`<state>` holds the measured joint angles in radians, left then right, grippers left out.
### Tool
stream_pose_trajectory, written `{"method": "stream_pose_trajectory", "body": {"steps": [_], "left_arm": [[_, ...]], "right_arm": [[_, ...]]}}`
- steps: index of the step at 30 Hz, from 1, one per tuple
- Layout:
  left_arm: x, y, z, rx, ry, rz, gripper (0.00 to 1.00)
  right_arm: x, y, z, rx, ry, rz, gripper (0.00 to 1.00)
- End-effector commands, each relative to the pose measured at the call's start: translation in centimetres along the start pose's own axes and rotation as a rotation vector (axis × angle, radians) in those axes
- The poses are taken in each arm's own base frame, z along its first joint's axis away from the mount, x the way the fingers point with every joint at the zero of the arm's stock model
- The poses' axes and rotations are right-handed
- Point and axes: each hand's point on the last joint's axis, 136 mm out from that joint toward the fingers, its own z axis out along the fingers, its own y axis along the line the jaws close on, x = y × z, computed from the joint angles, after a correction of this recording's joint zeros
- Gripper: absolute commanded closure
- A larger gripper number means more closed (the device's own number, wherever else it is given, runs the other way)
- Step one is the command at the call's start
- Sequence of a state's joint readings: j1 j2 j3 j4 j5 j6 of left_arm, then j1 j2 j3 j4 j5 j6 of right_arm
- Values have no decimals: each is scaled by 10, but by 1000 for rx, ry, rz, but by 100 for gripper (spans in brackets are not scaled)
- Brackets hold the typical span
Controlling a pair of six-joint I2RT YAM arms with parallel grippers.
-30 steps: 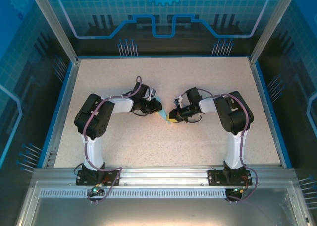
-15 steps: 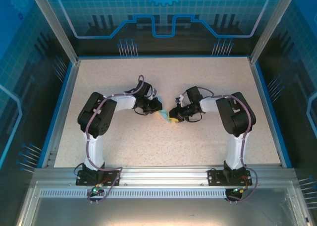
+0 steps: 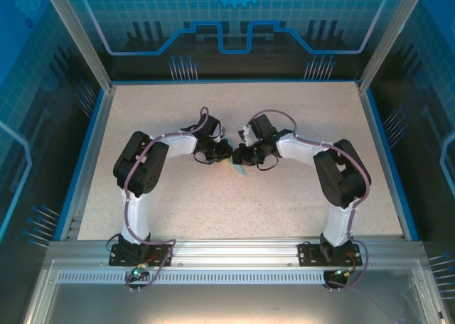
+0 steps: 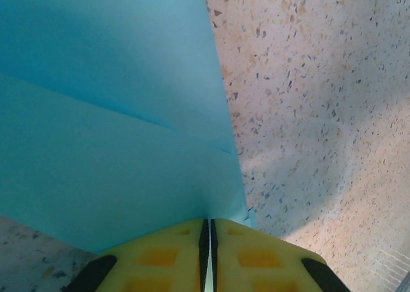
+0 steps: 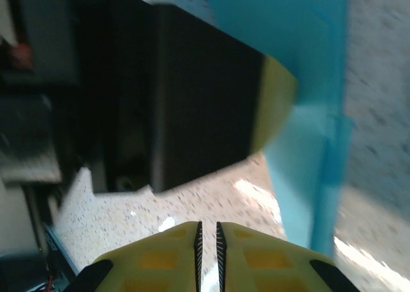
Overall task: Fold a paper plane with a square sheet of paper (pick it up from the middle)
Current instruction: Fold the wing for the fifth time at the center of the table.
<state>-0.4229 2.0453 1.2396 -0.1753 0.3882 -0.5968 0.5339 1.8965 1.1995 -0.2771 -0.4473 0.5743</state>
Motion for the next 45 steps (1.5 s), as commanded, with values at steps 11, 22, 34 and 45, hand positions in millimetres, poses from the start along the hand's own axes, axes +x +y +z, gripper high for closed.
{"method": "stream_pose_trajectory", "body": {"steps": [11, 22, 34, 45], "left_arm": [[22, 36, 13, -127, 71, -29, 86], [20, 33, 12, -126, 67, -25, 86], [20, 33, 12, -128, 69, -26, 86], [20, 33, 12, -131, 72, -23, 86]], "right_arm": [[14, -32, 32, 81, 110, 88, 88], [33, -41, 30, 19, 163, 159, 89], [30, -32, 18, -23, 157, 135, 89], [42, -57, 6, 104, 165, 114, 89]]}}
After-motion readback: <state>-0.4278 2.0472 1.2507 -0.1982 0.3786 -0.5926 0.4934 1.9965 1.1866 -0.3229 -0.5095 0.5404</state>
